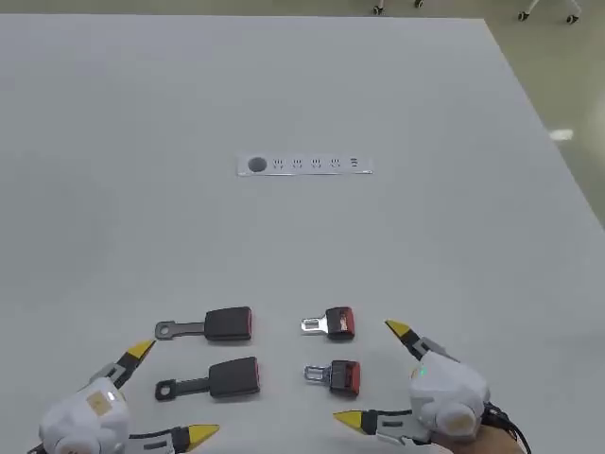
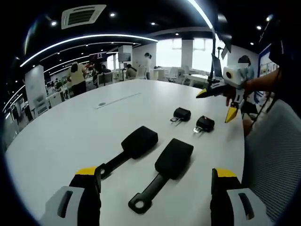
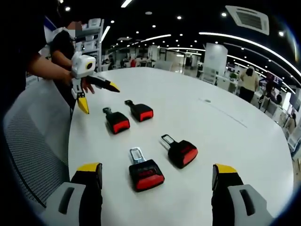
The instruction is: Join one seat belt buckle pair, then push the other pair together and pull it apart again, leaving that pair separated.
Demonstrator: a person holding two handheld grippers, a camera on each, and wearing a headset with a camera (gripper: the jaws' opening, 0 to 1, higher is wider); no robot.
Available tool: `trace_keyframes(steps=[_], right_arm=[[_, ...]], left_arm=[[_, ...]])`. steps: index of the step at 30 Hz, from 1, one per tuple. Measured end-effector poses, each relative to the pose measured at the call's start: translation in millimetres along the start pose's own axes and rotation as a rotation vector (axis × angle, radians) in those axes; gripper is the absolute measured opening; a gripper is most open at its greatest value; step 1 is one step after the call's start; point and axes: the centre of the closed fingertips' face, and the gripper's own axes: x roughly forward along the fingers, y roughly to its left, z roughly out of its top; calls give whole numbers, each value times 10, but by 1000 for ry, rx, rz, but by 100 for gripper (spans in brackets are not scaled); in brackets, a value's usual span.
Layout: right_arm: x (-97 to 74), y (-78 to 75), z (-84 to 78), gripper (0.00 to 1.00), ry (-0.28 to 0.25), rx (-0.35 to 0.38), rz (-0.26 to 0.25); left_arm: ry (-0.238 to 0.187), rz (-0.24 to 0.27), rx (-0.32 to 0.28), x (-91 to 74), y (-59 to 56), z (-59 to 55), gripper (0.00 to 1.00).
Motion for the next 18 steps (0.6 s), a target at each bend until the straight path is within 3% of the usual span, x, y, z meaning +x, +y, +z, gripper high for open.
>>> trace_keyframes(steps=[18], right_arm=[[-21,-29,7,99,5,-15,-1]], left_arm=[[13,-9,13,18,-16,53,99]])
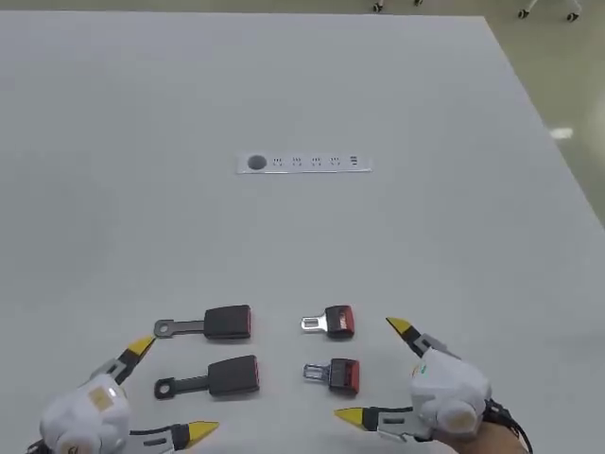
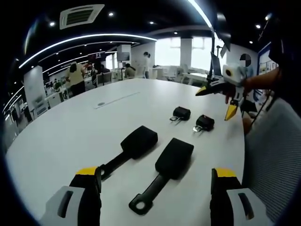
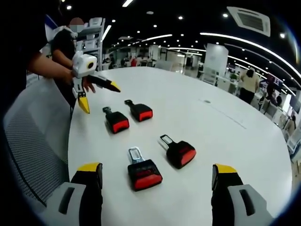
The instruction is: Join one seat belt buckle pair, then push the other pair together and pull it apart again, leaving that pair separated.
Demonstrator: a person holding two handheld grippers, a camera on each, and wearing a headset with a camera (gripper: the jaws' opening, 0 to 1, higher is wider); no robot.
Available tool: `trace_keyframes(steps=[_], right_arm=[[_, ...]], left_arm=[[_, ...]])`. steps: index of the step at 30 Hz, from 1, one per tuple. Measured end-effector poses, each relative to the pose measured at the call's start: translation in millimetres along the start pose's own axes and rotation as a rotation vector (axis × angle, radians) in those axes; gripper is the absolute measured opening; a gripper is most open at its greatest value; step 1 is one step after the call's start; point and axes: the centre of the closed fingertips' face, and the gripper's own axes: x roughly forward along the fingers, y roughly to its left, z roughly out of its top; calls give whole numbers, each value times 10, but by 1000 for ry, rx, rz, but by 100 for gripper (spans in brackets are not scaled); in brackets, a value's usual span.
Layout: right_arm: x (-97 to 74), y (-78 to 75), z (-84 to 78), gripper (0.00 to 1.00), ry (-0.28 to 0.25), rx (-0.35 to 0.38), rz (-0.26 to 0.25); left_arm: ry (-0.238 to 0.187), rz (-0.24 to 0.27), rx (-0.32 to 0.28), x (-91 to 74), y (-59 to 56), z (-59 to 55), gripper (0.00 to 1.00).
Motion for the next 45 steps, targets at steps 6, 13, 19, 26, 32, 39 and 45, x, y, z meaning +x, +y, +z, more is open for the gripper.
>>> trace_keyframes(steps=[6,13,19,26,32,39,45], right_arm=[[3,14,-34,96,25,-25,19],[27,28,-26,88,41,-47,44],[41,46,-38,78,61,-82,72],[66,67,-84,66,98,-126,116],[90,84,-118,58,128,-153,156],[141,154,-216,50,185,-201,222],[189,172,-280,43,225,-218,272]], left_arm=[[17,-21,26,53,14,17,97],[48,-69,67,125,-20,39,91],[87,-120,101,184,-63,5,83],[155,-192,152,256,-130,-39,71],[214,-245,188,321,-224,-45,62],[288,-302,233,379,-279,-98,54],[358,-363,286,442,-308,-172,49]])
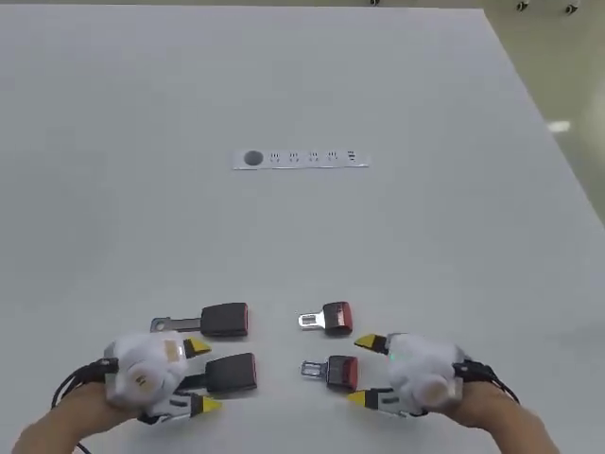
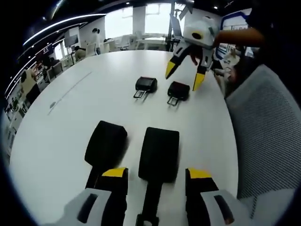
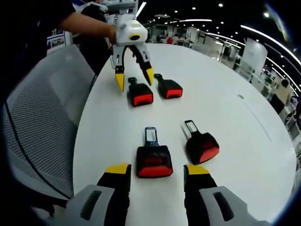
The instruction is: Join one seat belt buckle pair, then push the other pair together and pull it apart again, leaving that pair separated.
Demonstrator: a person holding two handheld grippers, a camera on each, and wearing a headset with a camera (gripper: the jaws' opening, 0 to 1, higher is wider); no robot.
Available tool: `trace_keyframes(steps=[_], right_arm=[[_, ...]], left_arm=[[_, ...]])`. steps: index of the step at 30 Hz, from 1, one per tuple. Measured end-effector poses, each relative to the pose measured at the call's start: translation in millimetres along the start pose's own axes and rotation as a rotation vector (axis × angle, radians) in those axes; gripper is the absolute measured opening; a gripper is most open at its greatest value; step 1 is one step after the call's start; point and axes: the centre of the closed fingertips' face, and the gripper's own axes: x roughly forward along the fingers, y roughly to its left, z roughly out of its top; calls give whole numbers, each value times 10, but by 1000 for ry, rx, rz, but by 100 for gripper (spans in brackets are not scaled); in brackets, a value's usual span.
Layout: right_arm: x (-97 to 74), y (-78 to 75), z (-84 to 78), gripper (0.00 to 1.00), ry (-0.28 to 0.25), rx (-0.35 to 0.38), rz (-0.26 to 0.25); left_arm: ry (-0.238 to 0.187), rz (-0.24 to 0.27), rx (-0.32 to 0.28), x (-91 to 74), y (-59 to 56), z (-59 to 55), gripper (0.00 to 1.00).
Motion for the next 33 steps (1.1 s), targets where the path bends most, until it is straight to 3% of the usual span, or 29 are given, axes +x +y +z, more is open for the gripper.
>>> trace_keyframes(steps=[3,12,26,33], right_arm=[[32,8,-27,38,15,-6,22],[100,41,-61,32,50,-33,69],[152,43,-144,31,68,-98,111],[81,86,-46,31,73,-139,128]], left_arm=[[28,-16,25,57,23,-68,46],[83,-61,72,108,14,-106,37],[116,-107,158,109,11,-111,32],[128,-119,177,111,16,-110,32]])
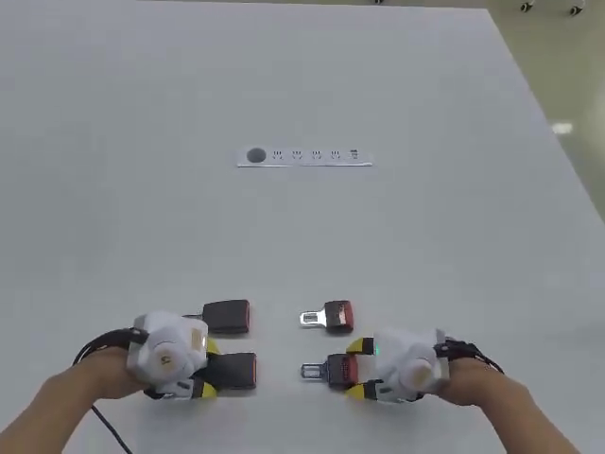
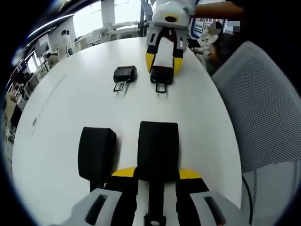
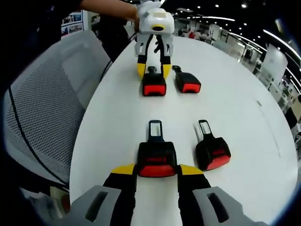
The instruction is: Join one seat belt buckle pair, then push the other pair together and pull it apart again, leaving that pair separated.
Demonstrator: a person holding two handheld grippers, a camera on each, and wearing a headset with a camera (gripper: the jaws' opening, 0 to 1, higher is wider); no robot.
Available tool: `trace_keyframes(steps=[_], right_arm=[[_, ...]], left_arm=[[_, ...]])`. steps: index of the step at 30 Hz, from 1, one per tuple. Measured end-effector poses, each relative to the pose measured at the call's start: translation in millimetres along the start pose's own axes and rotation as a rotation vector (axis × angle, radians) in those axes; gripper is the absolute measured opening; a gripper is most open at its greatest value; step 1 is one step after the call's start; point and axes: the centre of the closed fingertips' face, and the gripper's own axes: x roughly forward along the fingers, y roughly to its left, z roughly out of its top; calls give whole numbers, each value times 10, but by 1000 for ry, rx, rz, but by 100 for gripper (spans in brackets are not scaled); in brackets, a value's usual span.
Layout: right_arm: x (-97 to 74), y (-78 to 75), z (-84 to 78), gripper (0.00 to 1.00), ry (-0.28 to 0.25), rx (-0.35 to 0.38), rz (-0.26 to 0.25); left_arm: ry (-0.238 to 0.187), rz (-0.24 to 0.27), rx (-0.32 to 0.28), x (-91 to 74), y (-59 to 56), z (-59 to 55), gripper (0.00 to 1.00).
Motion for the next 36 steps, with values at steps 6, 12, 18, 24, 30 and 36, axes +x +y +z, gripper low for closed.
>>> trace_keyframes(steps=[6,12,18,24,30,36], right_arm=[[-44,8,72,31,14,-25,15],[-54,3,101,30,25,-39,19],[-28,-15,130,30,30,-37,17],[27,-27,160,30,29,-38,17],[79,-33,219,30,25,-36,17],[161,-69,237,30,17,-32,15]], left_arm=[[10,-10,7,-9,-4,13,32],[23,-15,10,-19,-14,36,31],[24,-14,-6,-25,-12,17,31],[22,-11,-20,-32,-17,37,31],[29,-8,-30,-29,-16,34,31],[34,-7,-42,-35,-23,50,31]])
